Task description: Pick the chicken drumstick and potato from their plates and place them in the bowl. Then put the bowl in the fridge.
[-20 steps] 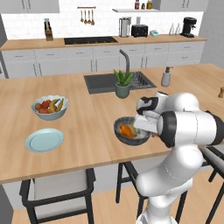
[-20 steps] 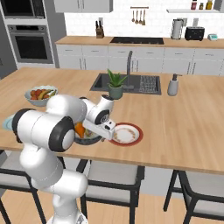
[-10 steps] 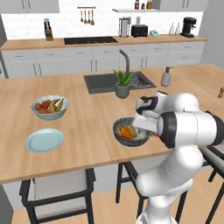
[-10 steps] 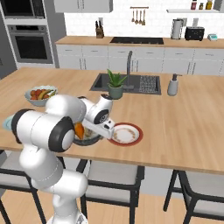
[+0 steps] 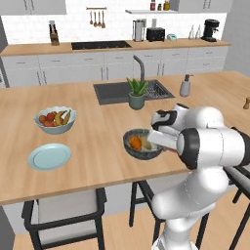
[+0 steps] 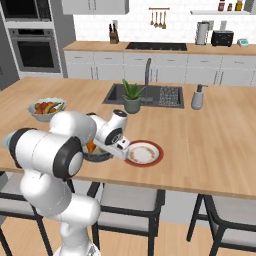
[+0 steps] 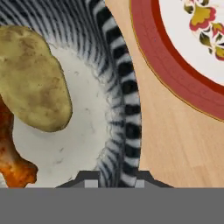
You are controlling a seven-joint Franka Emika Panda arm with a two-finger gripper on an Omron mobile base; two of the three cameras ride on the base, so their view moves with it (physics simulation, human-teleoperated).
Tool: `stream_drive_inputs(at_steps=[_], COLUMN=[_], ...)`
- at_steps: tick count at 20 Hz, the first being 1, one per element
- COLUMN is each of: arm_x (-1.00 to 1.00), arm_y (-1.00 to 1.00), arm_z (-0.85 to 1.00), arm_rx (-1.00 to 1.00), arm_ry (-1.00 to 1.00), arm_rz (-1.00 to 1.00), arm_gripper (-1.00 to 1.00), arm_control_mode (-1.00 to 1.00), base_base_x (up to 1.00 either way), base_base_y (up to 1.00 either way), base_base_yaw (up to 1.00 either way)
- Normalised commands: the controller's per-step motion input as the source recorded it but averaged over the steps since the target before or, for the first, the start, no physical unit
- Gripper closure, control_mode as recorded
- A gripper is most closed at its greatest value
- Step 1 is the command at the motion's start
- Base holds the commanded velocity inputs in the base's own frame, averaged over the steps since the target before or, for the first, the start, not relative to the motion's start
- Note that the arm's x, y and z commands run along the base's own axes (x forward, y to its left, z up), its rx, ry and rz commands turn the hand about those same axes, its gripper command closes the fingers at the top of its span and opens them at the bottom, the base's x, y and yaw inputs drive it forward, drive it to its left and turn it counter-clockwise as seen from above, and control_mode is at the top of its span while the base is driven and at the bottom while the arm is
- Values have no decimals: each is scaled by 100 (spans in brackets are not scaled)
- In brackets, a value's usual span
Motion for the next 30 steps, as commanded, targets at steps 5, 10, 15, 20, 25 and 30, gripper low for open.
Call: stream_drive_inputs(at_steps=[5, 10, 15, 20, 25, 30], arm_x=[-2, -5, -13, -29, -29, -49], arm_y=[18, 7, 0, 0, 11, 14], arm_z=[30, 95, 89, 67, 14, 1], arm_rx=[0, 0, 3, 1, 0, 1], arm_ry=[-2, 0, 0, 0, 0, -1], arm_rz=[-10, -17, -40, -57, -75, -74], arm_gripper=[100, 100, 100, 100, 100, 100], arm_control_mode=[-100, -100, -100, -100, -100, -100], base_base_x=[0, 0, 0, 0, 0, 0], base_base_y=[0, 0, 0, 0, 0, 0], base_base_yaw=[0, 0, 0, 0, 0, 0])
